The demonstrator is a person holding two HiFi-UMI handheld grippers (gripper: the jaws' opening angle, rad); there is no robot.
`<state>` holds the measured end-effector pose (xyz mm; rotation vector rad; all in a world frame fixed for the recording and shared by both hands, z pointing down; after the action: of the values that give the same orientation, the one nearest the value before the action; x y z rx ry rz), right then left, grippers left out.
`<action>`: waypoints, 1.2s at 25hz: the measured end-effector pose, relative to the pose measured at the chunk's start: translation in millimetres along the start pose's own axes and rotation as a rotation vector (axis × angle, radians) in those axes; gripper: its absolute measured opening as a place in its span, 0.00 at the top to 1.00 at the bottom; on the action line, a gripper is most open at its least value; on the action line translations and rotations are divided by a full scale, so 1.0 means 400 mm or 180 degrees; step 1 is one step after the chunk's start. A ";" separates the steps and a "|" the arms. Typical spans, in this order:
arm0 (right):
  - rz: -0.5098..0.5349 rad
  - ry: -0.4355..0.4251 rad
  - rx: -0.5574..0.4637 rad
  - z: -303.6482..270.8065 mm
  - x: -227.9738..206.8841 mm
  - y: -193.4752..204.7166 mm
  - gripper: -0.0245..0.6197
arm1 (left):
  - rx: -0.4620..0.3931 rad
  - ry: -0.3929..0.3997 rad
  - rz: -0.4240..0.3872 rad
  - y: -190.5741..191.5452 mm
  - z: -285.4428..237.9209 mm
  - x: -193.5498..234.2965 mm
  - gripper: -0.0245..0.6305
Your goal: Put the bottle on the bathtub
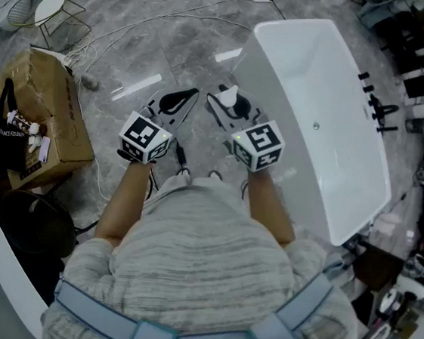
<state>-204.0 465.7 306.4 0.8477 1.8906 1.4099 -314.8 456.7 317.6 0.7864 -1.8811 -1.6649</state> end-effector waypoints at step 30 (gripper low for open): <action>-0.0252 -0.0173 -0.0097 -0.002 -0.140 0.000 0.75 | 0.0066 -0.0158 0.0066 0.016 -0.121 0.010 0.96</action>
<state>-171.2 420.7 312.5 0.7802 1.8370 1.3513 -284.3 420.6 329.7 0.7377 -1.9367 -1.6693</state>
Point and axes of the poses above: the fingertips, and each gripper's own axes: z backward along the fingers, x to its left, y out of its underside, the point moved 5 cm from there along z, backward along the fingers, and after that the axes turned 12 degrees about -y, right-handed, at the moved point
